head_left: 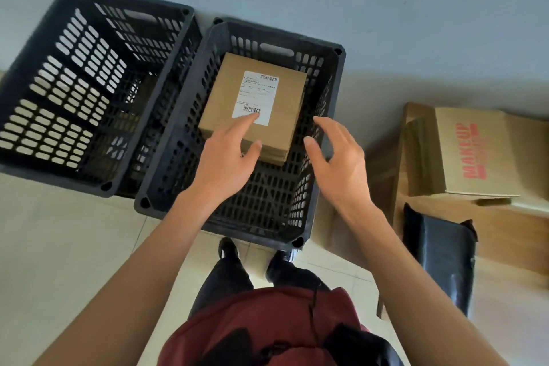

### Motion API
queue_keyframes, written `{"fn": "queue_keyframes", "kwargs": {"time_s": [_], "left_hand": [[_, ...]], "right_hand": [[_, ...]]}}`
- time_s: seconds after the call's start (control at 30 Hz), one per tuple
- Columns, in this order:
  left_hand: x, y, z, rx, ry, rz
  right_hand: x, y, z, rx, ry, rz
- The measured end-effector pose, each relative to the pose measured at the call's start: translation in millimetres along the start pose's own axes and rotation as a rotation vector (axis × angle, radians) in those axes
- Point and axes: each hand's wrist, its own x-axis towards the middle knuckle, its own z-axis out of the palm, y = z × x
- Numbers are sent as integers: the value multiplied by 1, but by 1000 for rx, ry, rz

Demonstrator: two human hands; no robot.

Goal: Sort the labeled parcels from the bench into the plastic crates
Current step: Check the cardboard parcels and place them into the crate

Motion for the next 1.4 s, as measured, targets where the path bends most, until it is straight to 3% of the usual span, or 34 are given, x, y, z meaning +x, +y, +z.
{"fn": "queue_keyframes", "kwargs": {"time_s": [0.4,0.9,1.17,1.4], "left_hand": [[-43,67,13,-111,-159,307],[-107,208,145,108,-415,723],[-149,314,238,41,-450,670],[-169,352,285,24,-439,595]], "right_hand": [[-105,12,-73,-127,294,177],[-259,99,-205,-207,619,451],[-321,184,-300,-227,600,526],[-351,240,-351,-193,545,532]]}}
